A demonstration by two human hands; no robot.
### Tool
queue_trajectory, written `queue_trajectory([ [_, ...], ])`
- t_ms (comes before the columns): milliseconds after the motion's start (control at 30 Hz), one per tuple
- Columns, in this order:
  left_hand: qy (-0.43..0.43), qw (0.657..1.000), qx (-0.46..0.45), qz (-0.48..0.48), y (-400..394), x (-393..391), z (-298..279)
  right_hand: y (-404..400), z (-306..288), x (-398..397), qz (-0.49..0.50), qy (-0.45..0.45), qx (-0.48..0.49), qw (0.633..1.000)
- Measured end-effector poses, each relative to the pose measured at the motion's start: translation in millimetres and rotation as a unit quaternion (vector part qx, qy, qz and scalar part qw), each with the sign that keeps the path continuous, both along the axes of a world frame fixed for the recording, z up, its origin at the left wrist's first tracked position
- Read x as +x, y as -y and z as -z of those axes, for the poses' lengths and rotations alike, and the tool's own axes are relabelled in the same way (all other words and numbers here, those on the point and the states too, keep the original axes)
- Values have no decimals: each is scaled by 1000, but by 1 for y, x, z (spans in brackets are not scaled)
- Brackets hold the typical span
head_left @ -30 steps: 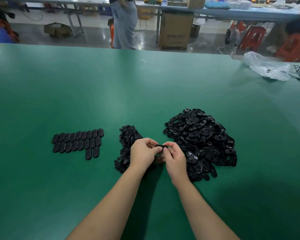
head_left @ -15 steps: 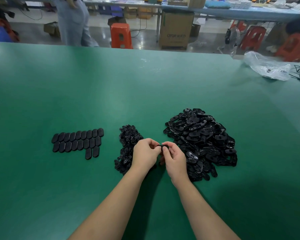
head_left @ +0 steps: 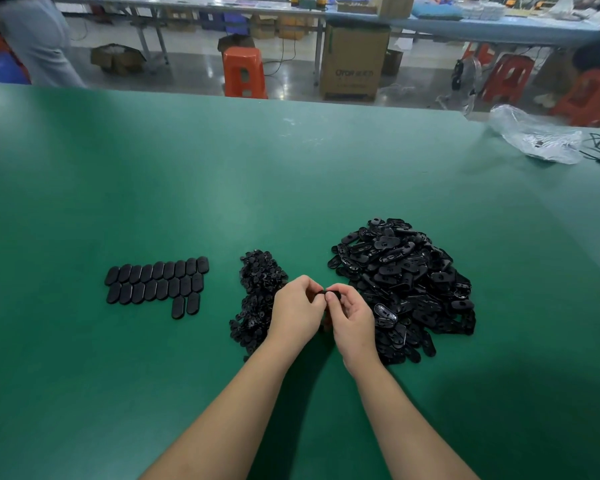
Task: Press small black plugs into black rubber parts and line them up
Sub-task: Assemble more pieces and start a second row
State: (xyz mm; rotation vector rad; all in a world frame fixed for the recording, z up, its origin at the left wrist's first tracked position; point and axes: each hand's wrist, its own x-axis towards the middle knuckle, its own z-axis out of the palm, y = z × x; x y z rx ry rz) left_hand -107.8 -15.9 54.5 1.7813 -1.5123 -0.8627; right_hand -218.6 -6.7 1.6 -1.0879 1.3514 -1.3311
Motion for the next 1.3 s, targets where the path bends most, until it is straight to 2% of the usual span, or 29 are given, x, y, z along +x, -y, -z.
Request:
queue_trajectory([
  [200,36,997,-45,44,-5,2,3,-1,-2,0,-1,-13,-4,1000],
  [367,180,971,-112,111,-6,9,7,-2,-3,1,3,4,9,1000],
  [467,233,951,-182,88,-12,22,5,-2,-6,2,6,18,14,1000],
  [533,224,950,-217,22,-15,41,4,-2,-8,3,6,19,13,1000],
  [667,186,957,-154,-162,-23,104,14,-4,-9,3,-1,-17,21,1000],
  [767,185,939,-69,-280,-36,155,27,-4,-9,3,-1,-33,23,999],
  [833,201,925,-24,-323,-46,180,34,-5,-9,3,-1,-40,23,999],
  [933,229,910,11,-345,-53,201,39,-6,-10,4,2,-47,24,999],
  [1033,248,909,27,-333,-51,204,40,-6,-9,4,1,-54,25,998],
  [1300,245,915,4,-322,-46,196,42,-6,-9,5,3,-67,29,997],
])
